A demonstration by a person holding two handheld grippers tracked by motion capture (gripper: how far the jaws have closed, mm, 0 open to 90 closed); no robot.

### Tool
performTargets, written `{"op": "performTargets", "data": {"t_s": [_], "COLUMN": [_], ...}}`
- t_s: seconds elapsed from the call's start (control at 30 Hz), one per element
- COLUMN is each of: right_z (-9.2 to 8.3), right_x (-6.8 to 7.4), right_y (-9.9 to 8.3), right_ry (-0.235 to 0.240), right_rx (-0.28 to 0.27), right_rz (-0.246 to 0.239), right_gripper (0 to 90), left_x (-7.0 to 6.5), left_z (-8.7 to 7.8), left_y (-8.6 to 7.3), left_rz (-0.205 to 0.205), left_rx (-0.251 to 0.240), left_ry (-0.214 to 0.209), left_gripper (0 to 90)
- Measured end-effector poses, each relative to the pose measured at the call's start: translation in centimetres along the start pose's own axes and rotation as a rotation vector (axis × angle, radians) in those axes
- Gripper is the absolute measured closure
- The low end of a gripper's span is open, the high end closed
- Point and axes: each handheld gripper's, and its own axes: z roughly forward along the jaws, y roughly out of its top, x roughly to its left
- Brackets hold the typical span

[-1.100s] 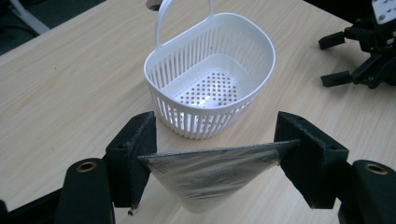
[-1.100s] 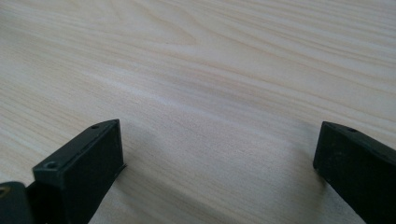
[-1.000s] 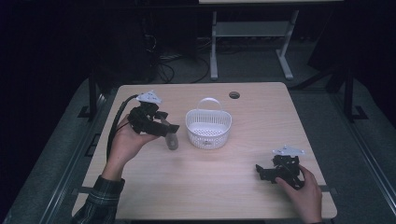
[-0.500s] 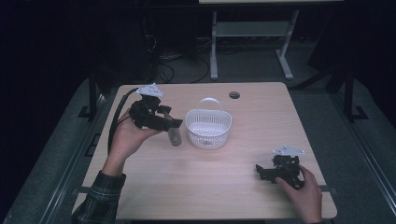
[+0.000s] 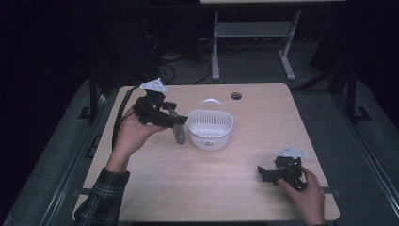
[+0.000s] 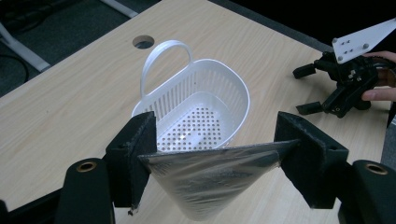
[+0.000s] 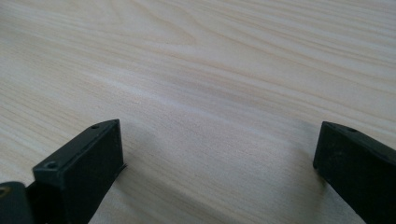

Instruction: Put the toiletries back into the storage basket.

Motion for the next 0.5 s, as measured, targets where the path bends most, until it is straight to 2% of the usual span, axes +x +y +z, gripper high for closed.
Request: {"op": "performTargets", "data": {"t_s": [0.5], "right_z": [0.0], "right_x": [0.0], "right_y": [0.0], "right_ry": [0.0], "right_rx": [0.0], "right_rz": [0.0], "right_gripper": [1.0], "left_x": [0.1], "left_z": [0.4], "left_y": [1.6], "left_rz": [0.015], "left_rx": [-0.016], "left_ry": [-0.009], "left_gripper": [30.0]}}
